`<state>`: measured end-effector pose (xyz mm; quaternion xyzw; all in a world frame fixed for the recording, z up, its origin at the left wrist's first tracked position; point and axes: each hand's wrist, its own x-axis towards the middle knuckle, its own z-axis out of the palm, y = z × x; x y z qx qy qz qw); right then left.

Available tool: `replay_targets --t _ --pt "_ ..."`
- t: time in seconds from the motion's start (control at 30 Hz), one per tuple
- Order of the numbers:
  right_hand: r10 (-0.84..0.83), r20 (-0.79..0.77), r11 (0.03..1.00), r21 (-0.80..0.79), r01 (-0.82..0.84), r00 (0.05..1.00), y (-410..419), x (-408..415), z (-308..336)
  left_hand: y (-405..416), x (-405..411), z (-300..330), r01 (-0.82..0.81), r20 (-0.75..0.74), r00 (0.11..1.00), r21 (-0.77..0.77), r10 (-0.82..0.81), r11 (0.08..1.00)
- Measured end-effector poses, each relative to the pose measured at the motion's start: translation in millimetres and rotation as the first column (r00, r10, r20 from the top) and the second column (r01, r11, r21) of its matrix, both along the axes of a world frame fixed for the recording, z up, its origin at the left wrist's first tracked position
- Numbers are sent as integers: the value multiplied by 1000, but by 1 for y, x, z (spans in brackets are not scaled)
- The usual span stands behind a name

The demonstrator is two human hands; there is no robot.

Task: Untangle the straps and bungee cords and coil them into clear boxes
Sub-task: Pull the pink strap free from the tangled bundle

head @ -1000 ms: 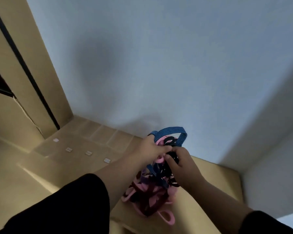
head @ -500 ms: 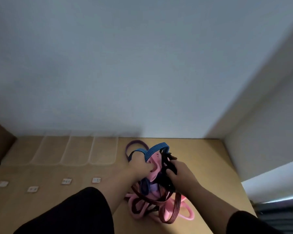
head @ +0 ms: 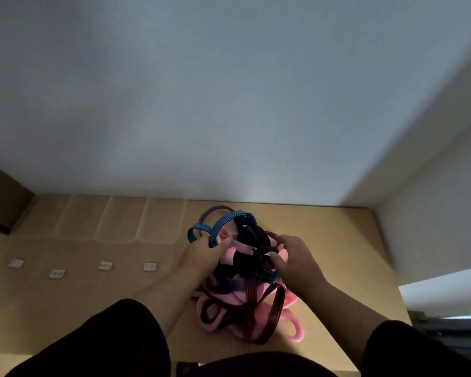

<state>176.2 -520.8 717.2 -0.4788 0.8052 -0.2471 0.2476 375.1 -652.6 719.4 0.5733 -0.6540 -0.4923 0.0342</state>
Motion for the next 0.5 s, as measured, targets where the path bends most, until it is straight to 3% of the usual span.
replay_targets --t 0.13,0.23,0.4,0.47,0.5 --pt "34 -10 998 -54 -35 999 2 -12 0 9 11 5 43 156 988 -310 7 950" --pt "57 -34 992 -113 -61 998 -2 -13 4 12 19 6 -13 91 994 -480 64 877" --pt "111 39 979 -176 -102 993 -8 2 18 28 17 -1 53 19 999 -426 -50 903" --pt "138 176 983 -143 -114 975 -8 12 24 31 14 4 -23 -187 982 -280 -32 960" --pt "151 292 987 -104 -125 944 -8 17 28 32 11 12 -93 -348 936 -105 51 990"
